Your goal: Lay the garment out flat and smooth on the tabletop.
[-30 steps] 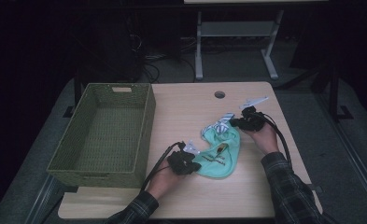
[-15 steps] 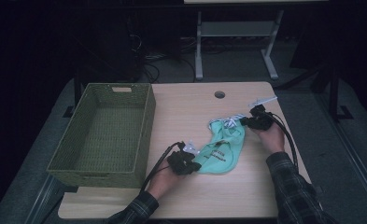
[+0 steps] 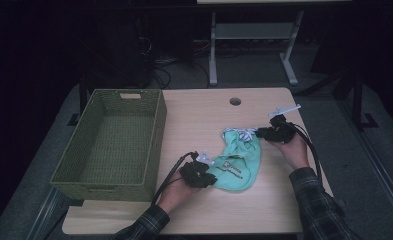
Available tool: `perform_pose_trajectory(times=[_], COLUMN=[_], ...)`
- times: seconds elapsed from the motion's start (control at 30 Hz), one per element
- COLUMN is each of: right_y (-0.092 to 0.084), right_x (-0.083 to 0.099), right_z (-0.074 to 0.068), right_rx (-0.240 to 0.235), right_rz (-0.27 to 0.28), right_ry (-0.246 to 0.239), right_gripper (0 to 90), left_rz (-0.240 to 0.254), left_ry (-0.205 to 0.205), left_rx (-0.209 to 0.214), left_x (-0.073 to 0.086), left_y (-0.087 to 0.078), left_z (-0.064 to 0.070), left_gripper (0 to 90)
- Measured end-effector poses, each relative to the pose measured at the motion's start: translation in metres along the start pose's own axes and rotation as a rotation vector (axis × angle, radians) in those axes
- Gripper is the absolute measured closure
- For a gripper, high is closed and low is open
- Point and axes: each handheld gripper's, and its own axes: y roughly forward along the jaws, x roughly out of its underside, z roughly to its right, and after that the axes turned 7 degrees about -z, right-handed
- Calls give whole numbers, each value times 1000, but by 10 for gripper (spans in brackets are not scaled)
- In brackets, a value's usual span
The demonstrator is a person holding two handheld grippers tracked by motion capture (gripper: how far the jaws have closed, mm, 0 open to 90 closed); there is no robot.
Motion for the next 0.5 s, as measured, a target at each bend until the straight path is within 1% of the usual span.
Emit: perform_pose_trajectory(times=[0.03,0.07,0.1,0.13,0.17,0.2,0.23,0.27,0.3,0.33,0.4,0.43,0.5], right_y=[-3,-4,-6,-7,-9,-10,-11,-13,-14,-15,-16,-17,-16], right_x=[4,5,7,10,12,14,16,18,21,23,28,31,36], right_z=[-2,-2,-4,-6,-7,-9,-11,-14,-17,-20,-26,-30,-35], right_rx=[-8,-8,-8,-2,-3,-14,-17,-18,-23,-30,-38,-42,-49], right_rz=[-6,-2,-4,5,9,5,-1,10,18,20,21,21,11], right_ry=[7,1,6,2,-2,4,0,-8,-14,-17,-31,-37,-53], right_gripper=[744,744,744,745,744,745,746,759,766,767,785,788,815], left_rz=[-16,-15,-5,13,13,30,29,37,45,45,71,65,74], left_ry=[32,32,30,20,26,17,25,24,15,15,-6,3,-7], left_rx=[-10,-11,-12,-12,-18,-20,-25,-32,-33,-33,-45,-54,-65], left_x=[-1,-2,-3,-3,-4,-5,-6,-7,-8,-8,-11,-12,-14], left_y=[-2,-3,-4,-6,-9,-11,-13,-15,-17,-17,-18,-19,-20], left_z=[0,1,1,1,0,0,-1,-2,-3,-3,-6,-7,-9], left_gripper=[718,708,698,691,685,680,675,670,666,664,661,658,654])
